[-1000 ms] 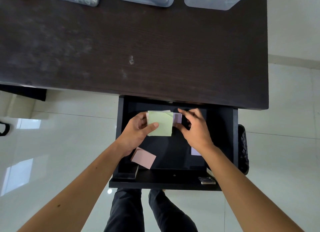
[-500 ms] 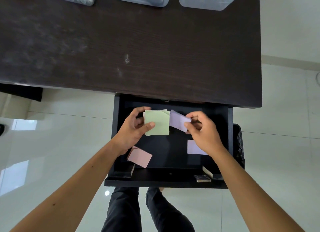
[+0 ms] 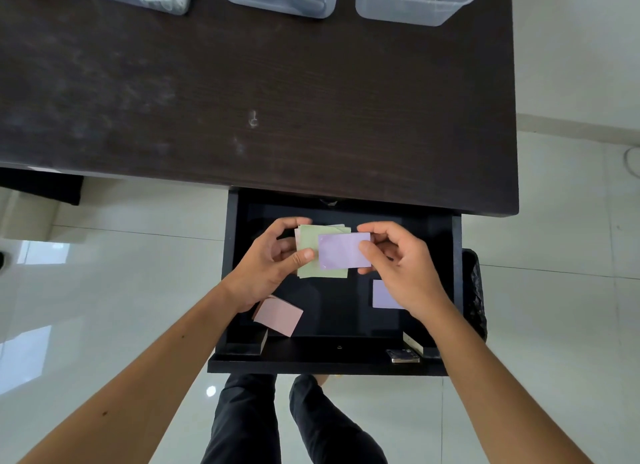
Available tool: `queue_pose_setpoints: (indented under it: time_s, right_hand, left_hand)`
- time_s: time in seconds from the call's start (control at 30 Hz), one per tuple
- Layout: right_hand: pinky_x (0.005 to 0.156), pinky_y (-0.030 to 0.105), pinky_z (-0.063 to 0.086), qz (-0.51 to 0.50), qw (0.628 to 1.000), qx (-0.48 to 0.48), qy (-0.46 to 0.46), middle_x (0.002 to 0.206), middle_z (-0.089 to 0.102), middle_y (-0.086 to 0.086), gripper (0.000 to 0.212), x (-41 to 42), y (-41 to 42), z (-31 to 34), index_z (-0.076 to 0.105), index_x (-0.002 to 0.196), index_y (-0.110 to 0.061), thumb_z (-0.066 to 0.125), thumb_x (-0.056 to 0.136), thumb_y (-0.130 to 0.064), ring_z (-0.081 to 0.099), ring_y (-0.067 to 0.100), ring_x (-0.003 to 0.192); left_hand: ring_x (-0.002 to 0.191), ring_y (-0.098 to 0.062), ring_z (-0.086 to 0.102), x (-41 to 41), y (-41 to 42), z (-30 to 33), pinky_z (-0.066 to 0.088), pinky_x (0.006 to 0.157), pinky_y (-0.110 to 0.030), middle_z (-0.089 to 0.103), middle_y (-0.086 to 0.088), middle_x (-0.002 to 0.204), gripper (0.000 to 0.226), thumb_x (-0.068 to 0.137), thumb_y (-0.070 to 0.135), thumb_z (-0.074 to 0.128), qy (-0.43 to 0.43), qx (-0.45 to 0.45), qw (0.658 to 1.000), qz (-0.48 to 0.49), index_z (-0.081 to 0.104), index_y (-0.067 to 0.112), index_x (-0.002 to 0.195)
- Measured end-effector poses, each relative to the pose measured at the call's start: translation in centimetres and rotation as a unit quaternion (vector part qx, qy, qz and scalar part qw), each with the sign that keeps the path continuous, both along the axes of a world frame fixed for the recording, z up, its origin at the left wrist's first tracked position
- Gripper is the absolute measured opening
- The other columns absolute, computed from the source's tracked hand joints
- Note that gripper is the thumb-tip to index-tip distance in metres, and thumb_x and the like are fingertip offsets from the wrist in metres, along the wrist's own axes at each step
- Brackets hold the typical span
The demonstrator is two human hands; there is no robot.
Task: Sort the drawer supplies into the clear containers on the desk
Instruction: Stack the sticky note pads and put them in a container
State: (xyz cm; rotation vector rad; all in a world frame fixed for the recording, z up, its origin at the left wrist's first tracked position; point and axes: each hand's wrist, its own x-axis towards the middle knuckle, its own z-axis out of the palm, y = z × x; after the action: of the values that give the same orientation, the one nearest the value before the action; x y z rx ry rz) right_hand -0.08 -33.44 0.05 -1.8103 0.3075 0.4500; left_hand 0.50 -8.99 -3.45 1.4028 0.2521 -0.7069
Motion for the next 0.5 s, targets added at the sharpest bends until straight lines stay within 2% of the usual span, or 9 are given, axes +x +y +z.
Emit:
queue_pose_setpoints:
  time_s: [0.13, 0.27, 0.4, 0.5]
  right_hand:
    - [0.070, 0.035, 0.067, -0.011, 0.999, -0.036, -0.026, 0.102, 0.072, -0.002, 0.022, -0.3, 1.7, -0.5, 0.071, 0.118, -0.020, 0.076, 0.097, -0.014, 0.074, 0.019, 0.094]
    - [0.072, 0.038, 0.067, -0.032, 0.997, -0.064, -0.042, 0.096, 0.073, -0.004, 0.023, -0.5, 2.6, -0.8, 0.072, 0.113, -0.023, 0.081, 0.093, -0.018, 0.072, 0.018, 0.089]
    - [0.076, 0.036, 0.065, -0.009, 0.996, -0.066, -0.052, 0.094, 0.073, -0.006, 0.021, -0.5, 2.2, -0.7, 0.073, 0.113, -0.022, 0.080, 0.093, -0.019, 0.071, 0.016, 0.086]
    - [0.079, 0.030, 0.063, 0.007, 0.998, -0.055, -0.032, 0.097, 0.073, -0.007, 0.017, -0.5, 0.7, -0.9, 0.074, 0.113, -0.022, 0.077, 0.096, -0.022, 0.071, 0.011, 0.088]
  left_hand:
    - [0.115, -0.027, 0.073, -0.1, -0.2, 0.3, 0.061, 0.090, -0.030, 0.076, -0.009, 0.124, 0.064, 0.088, 0.028, 0.074, 0.000, -0.012, 1.000, -0.005, 0.047, 0.020, 0.145]
    - [0.114, -0.025, 0.073, -0.2, -0.3, 0.4, 0.060, 0.090, -0.029, 0.074, -0.010, 0.126, 0.087, 0.074, 0.054, 0.088, 0.014, -0.024, 1.000, -0.001, 0.048, 0.024, 0.145]
    - [0.111, -0.025, 0.074, -0.4, -0.7, 0.2, 0.062, 0.089, -0.030, 0.076, -0.010, 0.122, 0.070, 0.081, 0.025, 0.085, 0.012, -0.015, 1.000, 0.012, 0.050, 0.021, 0.142]
    - [0.109, -0.024, 0.075, -0.4, -0.6, 0.0, 0.062, 0.090, -0.033, 0.076, -0.010, 0.122, 0.069, 0.079, 0.024, 0.083, 0.011, -0.008, 1.000, 0.019, 0.052, 0.022, 0.140]
